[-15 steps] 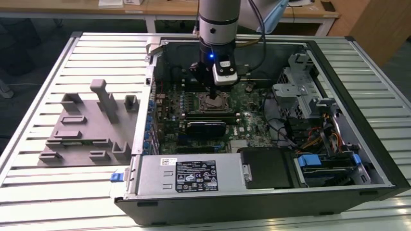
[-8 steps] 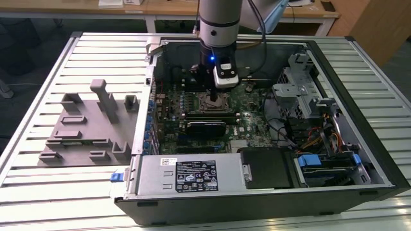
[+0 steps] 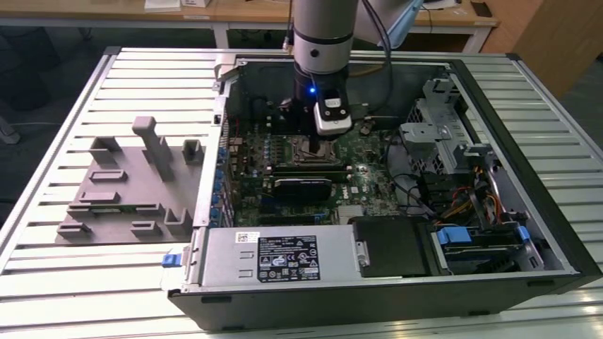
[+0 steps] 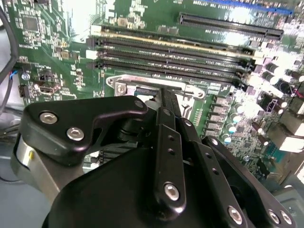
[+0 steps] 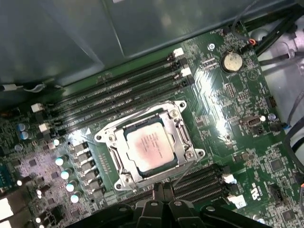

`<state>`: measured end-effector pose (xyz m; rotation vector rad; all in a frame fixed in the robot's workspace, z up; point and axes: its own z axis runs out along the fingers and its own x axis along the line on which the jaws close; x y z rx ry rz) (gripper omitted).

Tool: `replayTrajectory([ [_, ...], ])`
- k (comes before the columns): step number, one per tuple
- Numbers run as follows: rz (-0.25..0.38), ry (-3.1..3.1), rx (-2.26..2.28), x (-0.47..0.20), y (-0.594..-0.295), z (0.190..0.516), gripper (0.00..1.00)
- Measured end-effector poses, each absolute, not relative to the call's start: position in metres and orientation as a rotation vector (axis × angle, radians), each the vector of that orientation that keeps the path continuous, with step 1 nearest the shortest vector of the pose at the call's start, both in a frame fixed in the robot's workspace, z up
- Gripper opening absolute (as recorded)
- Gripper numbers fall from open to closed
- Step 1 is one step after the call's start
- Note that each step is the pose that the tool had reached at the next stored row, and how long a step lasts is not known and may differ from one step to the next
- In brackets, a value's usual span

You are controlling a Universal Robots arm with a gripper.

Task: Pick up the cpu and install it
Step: 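Install the second cpu locking lever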

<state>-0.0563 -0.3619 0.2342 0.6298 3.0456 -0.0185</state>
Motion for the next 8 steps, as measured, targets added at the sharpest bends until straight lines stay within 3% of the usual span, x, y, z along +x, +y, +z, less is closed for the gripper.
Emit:
replayTrajectory([
  [8,-0.018,3.047,0.622,-0.0561,-0.3685,0.2334,0.11],
])
